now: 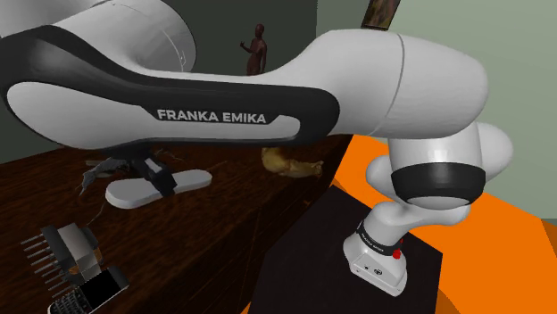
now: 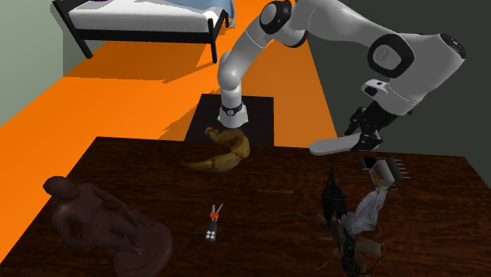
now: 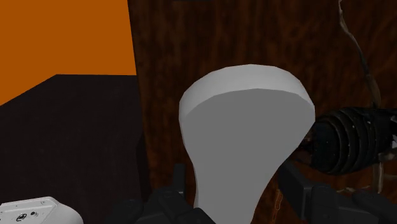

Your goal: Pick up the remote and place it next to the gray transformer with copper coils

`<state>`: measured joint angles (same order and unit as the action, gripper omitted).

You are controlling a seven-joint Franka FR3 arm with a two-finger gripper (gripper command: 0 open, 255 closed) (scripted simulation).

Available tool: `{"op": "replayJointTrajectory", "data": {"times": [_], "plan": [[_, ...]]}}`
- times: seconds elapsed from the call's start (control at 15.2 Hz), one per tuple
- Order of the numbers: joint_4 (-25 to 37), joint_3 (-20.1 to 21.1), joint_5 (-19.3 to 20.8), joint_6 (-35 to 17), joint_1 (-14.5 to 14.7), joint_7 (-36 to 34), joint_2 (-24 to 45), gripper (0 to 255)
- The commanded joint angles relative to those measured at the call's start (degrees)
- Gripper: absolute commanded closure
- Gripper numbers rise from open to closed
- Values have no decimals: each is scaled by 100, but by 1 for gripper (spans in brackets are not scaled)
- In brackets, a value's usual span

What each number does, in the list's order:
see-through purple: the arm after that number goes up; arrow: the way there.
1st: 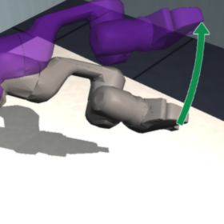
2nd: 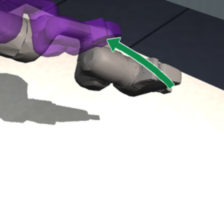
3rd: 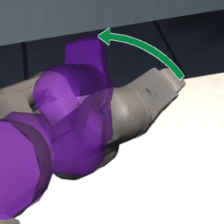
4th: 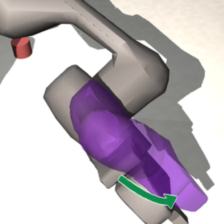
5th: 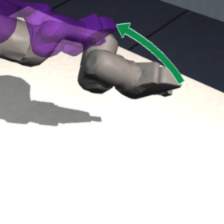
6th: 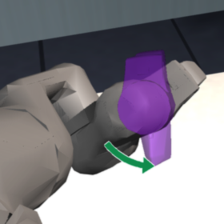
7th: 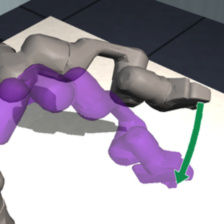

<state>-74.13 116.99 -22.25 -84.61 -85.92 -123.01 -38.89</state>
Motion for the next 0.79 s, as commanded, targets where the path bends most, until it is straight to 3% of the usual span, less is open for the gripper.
{"op": "replayJointTrajectory", "data": {"times": [0.0,0.73], "plan": [[-124,13,-23,-128,30,5,-26,255],[-868,102,-168,-885,214,43,-180,255]]}}
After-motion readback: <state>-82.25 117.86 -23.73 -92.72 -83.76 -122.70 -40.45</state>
